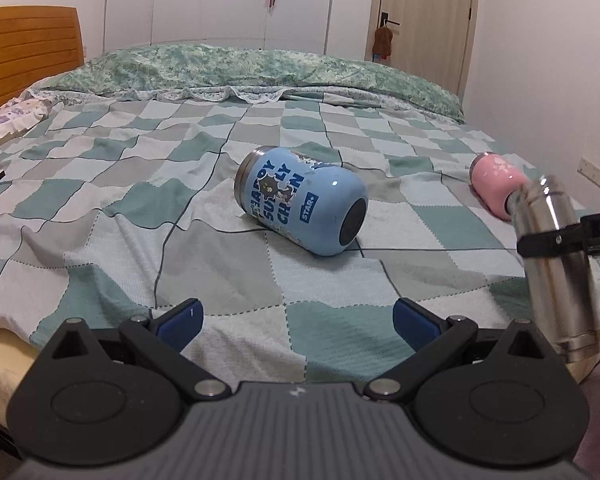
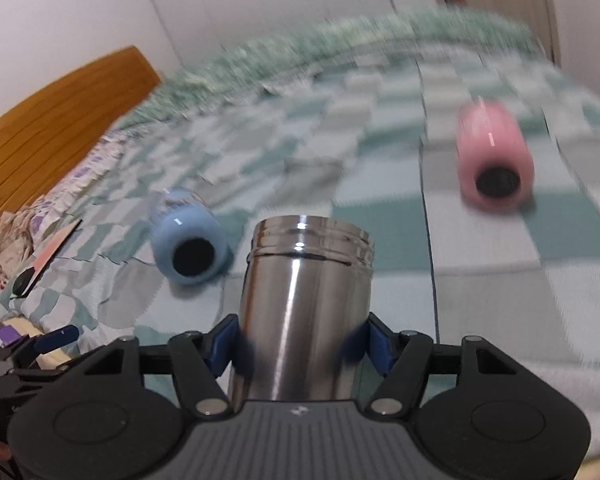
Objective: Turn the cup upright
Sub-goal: 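Rotate the silver bottle with the right gripper until its opening faces up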
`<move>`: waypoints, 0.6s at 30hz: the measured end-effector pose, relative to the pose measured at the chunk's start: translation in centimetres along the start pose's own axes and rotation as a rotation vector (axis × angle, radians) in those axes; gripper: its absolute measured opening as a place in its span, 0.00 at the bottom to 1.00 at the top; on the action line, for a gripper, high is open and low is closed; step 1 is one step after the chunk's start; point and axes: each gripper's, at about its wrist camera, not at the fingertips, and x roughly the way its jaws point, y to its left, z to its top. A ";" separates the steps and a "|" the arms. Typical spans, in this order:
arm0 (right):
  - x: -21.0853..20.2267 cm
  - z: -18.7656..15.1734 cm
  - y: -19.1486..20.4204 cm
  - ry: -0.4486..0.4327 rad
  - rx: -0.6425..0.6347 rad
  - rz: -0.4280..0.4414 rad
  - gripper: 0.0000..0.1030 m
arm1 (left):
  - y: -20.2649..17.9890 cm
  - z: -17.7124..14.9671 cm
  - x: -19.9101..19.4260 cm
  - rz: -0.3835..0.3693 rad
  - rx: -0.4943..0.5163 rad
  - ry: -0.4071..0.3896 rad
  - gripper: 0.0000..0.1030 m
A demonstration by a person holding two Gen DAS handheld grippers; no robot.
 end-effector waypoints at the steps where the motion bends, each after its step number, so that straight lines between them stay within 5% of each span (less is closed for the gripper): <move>1: -0.4 0.3 0.4 -0.034 -0.025 0.001 0.62 | 0.0 0.1 -0.1 -0.001 -0.002 -0.004 1.00; 10: 0.1 2.6 4.3 -0.287 -0.243 -0.078 0.61 | -0.5 0.7 -1.4 0.006 -0.034 -0.045 1.00; 18: 4.2 2.5 5.8 -0.305 -0.326 -0.148 0.61 | -0.3 0.7 -1.9 0.021 -0.049 -0.057 1.00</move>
